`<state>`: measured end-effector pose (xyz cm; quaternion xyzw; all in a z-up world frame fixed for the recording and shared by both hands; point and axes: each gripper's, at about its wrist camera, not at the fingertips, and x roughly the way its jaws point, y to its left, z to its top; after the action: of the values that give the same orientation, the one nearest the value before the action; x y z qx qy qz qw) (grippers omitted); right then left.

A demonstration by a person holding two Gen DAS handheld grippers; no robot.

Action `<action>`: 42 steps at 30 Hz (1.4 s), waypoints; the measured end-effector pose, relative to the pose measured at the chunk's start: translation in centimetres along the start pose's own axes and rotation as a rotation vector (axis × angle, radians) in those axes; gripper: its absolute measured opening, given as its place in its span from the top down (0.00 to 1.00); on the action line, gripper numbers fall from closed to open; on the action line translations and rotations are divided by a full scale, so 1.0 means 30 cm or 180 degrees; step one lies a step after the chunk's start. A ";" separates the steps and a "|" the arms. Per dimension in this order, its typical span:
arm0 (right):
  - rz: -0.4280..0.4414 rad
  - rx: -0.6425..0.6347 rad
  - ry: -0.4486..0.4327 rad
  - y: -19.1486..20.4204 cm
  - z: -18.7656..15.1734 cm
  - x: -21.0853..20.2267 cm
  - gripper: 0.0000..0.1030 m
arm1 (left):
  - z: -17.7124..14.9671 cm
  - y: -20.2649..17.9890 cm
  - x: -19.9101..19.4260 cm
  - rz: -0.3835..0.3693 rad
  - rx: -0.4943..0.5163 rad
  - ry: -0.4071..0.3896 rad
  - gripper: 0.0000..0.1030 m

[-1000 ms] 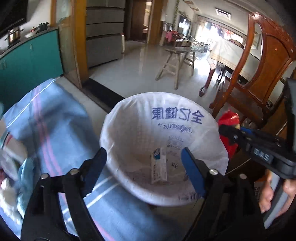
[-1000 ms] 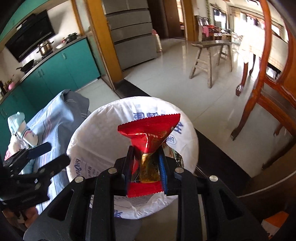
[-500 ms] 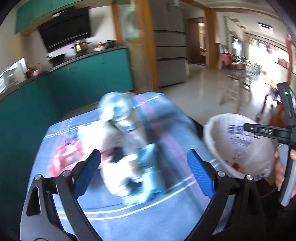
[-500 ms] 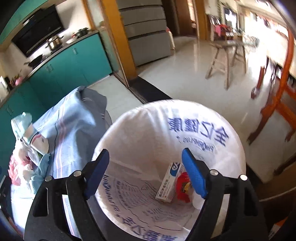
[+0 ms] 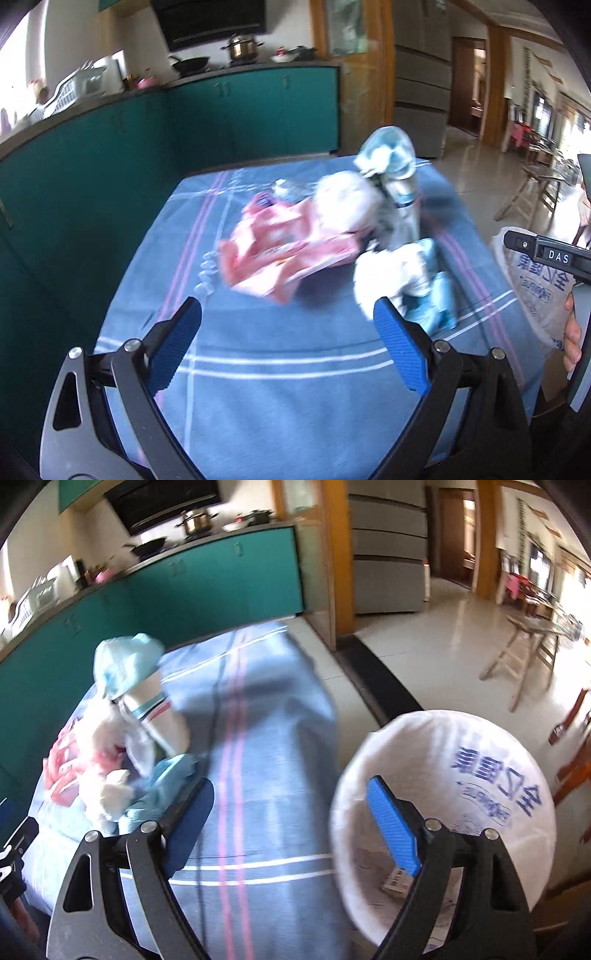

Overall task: Collect trash
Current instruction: 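Move the right gripper back over the table to the white tissue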

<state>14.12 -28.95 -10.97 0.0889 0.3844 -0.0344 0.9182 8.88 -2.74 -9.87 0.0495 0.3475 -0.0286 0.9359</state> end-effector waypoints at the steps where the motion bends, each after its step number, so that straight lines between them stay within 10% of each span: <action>1: 0.0029 -0.0017 0.0016 0.017 0.005 0.007 0.19 | -0.006 0.024 -0.006 0.0026 -0.0040 0.0021 0.09; 42: 0.0429 -0.0430 0.0334 0.368 -0.010 0.103 0.19 | -0.058 0.155 -0.024 0.0156 -0.0247 0.0115 0.09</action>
<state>17.53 -18.04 -11.86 0.0542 0.4266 0.0580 0.9009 7.62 2.09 -10.37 0.0222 0.3638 0.0086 0.9312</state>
